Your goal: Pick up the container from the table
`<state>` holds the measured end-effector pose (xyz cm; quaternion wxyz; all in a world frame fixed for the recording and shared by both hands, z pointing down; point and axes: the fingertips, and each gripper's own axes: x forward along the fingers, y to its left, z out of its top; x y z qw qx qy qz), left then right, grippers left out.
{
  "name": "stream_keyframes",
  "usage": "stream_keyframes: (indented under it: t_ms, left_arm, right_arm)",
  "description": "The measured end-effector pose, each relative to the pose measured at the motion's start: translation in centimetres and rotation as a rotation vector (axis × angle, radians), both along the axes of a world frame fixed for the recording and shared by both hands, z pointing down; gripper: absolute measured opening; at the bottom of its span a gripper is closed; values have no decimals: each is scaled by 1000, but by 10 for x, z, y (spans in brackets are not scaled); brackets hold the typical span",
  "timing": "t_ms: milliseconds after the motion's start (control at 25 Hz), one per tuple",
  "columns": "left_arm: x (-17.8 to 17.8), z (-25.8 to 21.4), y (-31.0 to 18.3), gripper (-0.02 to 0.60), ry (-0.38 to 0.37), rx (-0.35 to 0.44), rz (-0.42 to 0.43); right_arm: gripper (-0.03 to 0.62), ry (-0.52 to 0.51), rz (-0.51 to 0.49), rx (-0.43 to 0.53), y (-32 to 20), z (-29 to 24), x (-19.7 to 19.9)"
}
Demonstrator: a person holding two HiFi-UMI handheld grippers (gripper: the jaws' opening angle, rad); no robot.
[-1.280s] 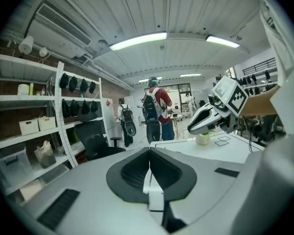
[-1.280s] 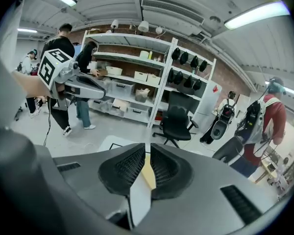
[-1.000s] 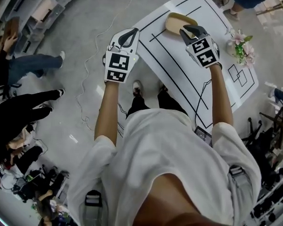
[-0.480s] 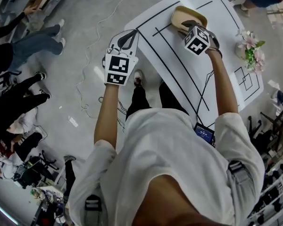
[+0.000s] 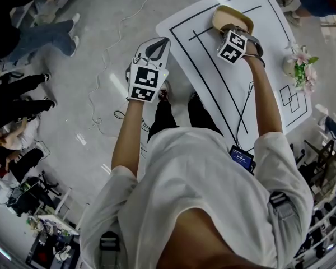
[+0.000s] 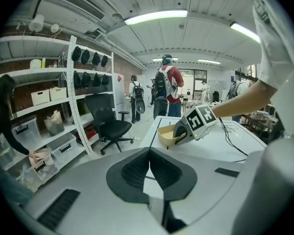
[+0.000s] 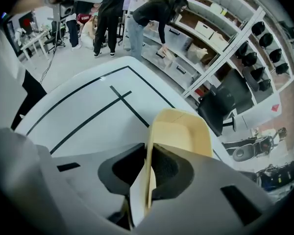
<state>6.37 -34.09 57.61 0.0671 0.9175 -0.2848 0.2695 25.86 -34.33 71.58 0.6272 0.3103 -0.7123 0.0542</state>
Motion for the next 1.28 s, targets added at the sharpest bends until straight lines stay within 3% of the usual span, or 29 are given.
stream_keyframes:
  t_ms: [320,560,920,1280]
  left_arm:
    - [-14,-38,-9,18,30,76,-9]
    - [-15,-90,-16,18,97,161,-17]
    - [-4,-181,-23,18,180,333,41]
    - [13,-259,-9,18,235,481,156]
  right_arm:
    - [38,13,44,94,5,-45,-5]
    - [38,-66,155,287,3,-124,-21]
    - [37,-195,248,573,16,-255,-34]
    - [35,-322,345,808,51,-365,-29]
